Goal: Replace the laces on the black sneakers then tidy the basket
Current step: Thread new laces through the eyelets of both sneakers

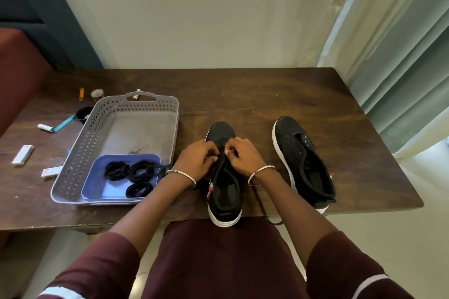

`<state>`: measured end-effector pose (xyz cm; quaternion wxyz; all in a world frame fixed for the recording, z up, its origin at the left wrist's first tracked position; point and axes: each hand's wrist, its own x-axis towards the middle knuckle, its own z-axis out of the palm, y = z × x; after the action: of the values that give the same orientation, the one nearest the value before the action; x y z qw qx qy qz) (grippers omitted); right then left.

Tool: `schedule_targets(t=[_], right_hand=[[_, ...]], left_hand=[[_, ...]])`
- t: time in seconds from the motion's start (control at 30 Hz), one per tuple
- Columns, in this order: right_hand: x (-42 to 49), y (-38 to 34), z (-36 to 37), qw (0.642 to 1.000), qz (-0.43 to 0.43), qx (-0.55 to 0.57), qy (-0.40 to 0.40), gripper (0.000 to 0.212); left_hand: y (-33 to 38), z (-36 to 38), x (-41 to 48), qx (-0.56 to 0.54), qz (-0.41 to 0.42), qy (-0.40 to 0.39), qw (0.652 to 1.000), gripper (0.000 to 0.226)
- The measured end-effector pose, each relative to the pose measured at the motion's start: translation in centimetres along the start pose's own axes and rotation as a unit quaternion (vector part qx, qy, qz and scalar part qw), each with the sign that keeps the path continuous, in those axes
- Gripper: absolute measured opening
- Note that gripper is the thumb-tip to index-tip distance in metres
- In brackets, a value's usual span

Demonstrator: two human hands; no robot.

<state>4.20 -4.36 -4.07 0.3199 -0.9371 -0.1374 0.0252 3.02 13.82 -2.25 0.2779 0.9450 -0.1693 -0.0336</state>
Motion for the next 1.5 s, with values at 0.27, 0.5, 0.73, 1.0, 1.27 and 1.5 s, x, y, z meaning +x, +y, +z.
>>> schedule_targets(t=[0.27, 0.5, 0.73, 1.0, 1.27, 1.5], right_hand=[[-0.5, -0.2, 0.5, 0.998, 0.056, 0.023, -0.004, 0.007], [-0.7, -0.5, 0.6, 0.998, 0.058, 0.031, 0.002, 0.009], [-1.1, -0.6, 1.0, 0.997, 0.030, -0.062, 0.016, 0.011], [-0.8, -1.2, 1.0, 0.995, 0.081, -0.048, -0.016, 0.011], [-1.1, -1.2, 0.2, 0.991, 0.104, 0.071, -0.038, 0.023], [-2.0, -1.1, 0.1, 0.994, 0.083, 0.054, -0.048, 0.078]], left_hand=[[1.2, 0.9, 0.3, 0.070, -0.061, 0.025, 0.995, 0.011], [2.1, -0.3, 1.8, -0.270, -0.322, -0.090, 0.903, 0.023], [2.0, -0.1, 1.4, -0.260, -0.334, -0.074, 0.903, 0.029], [2.5, -0.7, 0.6, -0.266, -0.348, -0.071, 0.896, 0.036], [3.4, -4.8, 0.9, -0.295, -0.265, -0.053, 0.916, 0.037], [3.1, -6.3, 1.1, -0.295, -0.248, -0.042, 0.922, 0.032]])
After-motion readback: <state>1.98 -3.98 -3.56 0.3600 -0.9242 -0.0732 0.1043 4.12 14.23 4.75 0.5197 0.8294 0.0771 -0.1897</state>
